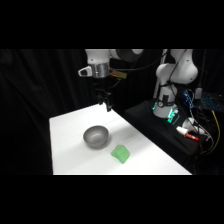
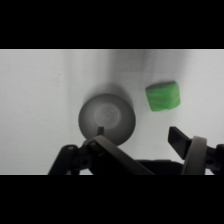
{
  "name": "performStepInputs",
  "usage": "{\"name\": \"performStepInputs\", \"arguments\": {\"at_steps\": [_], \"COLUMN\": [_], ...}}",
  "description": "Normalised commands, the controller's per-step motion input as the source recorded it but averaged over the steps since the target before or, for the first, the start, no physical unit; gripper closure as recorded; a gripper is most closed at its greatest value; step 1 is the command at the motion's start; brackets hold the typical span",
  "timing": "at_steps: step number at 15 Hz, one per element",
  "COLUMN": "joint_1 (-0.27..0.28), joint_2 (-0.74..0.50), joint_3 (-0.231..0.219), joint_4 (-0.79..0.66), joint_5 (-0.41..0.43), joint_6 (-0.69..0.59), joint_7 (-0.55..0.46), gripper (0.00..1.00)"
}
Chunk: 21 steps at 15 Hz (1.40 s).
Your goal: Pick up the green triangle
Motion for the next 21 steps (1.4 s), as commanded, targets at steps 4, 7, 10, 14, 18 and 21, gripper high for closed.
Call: {"name": "performStepInputs", "arguments": {"at_steps": [4,7,10,14,18,21], "joint_1": [-0.025,0.014,0.064,0.067,0.041,0.018], "joint_2": [0.02,0.02,-0.02,-0.08,-0.04,0.14], "joint_3": [0.04,0.078,0.11,0.094,0.052,0.032], "joint_4": [0.02,-0.02,-0.09,-0.21,-0.28,-0.15], "joint_5": [0.031,0.125,0.174,0.201,0.17,0.115], "joint_6": [0.06,0.18,0.25,0.28,0.41,0.4], "joint_7": [-0.06,-0.16,-0.19,-0.24,-0.24,-0.21], "gripper": [0.0,0.0,0.0,0.0,0.0,0.0]}}
